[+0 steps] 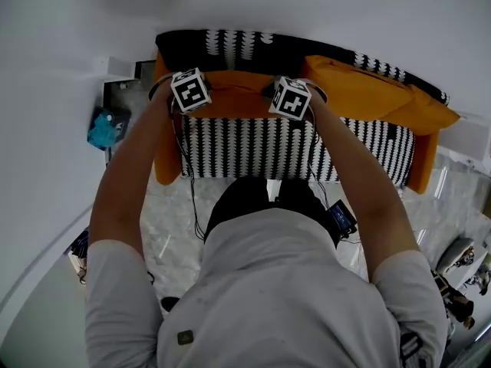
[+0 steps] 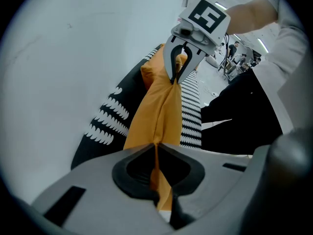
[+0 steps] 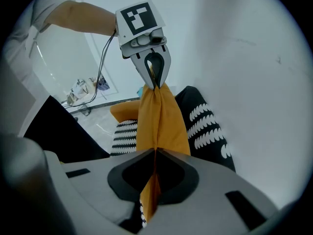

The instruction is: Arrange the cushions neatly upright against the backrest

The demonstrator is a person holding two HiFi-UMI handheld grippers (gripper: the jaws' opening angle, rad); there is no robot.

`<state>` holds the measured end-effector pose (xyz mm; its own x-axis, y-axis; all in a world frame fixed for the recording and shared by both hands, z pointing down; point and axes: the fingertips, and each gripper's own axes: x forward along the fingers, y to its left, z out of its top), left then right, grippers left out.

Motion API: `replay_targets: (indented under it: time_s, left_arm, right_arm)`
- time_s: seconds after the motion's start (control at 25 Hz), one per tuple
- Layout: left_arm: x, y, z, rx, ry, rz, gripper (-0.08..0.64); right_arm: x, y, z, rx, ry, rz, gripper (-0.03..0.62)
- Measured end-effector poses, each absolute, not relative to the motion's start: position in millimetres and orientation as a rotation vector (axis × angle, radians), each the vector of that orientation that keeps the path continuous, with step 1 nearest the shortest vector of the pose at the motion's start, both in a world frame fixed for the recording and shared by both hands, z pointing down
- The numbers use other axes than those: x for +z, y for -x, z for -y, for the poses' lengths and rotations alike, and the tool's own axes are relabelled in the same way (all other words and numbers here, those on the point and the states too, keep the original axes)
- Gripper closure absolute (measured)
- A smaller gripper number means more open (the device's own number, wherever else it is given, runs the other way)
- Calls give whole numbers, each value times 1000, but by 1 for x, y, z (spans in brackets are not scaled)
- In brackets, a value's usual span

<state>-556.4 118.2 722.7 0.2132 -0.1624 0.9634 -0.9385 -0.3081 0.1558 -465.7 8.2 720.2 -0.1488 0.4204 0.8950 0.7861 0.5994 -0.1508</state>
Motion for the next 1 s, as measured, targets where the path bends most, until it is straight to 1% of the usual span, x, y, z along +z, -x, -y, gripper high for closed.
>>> replay_targets:
  time_s: [0.52,0.84,1.0]
  left_arm:
    - [767,604,-114,1198,-1611,1031,535]
    - [789,636,-92,1237,-1603,1079,534]
    - [786,647,-68,1258,-1637,1144,525]
  right_arm:
    - [762,514,-3,-444,969,1769,561]
    - [781,536,10,-477,920,1769,561]
    - [792,549,20,-478,877,1777,561]
